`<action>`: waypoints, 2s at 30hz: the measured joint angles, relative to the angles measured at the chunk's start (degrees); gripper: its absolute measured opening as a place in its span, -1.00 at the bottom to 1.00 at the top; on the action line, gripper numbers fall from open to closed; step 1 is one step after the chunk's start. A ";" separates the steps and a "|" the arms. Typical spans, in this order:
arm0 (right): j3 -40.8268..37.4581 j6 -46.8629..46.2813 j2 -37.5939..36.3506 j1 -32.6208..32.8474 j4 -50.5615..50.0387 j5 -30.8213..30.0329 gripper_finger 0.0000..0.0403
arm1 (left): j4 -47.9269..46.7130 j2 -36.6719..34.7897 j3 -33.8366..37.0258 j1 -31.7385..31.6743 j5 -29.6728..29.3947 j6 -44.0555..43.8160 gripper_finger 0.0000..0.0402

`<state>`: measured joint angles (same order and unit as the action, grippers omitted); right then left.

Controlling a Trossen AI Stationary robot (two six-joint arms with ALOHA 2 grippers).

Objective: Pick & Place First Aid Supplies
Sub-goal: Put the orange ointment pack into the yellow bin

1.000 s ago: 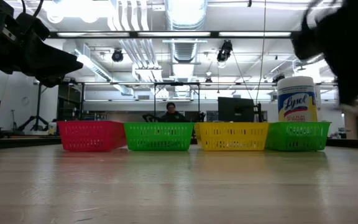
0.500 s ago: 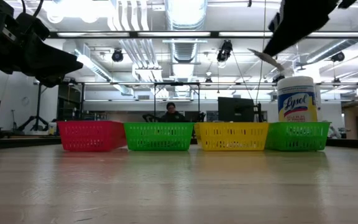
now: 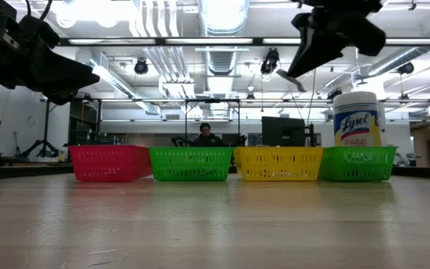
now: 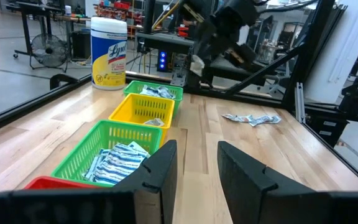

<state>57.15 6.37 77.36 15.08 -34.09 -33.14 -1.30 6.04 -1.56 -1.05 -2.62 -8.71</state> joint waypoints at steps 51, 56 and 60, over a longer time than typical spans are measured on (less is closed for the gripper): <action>14.30 25.77 25.03 -26.89 -9.62 27.65 -0.96 | -0.02 0.11 -0.01 -0.01 0.01 1.09 -0.44; 13.72 26.86 25.16 -27.04 -9.53 27.73 -0.96 | -0.02 0.11 0.00 0.00 0.00 1.16 -0.44; 13.63 26.91 25.16 -27.20 -8.93 27.69 -0.96 | -0.02 0.11 0.00 0.01 0.01 1.18 -0.44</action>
<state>70.78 33.28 102.52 -12.12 -43.01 -5.45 -1.32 6.15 -1.56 -1.04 -2.61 -7.53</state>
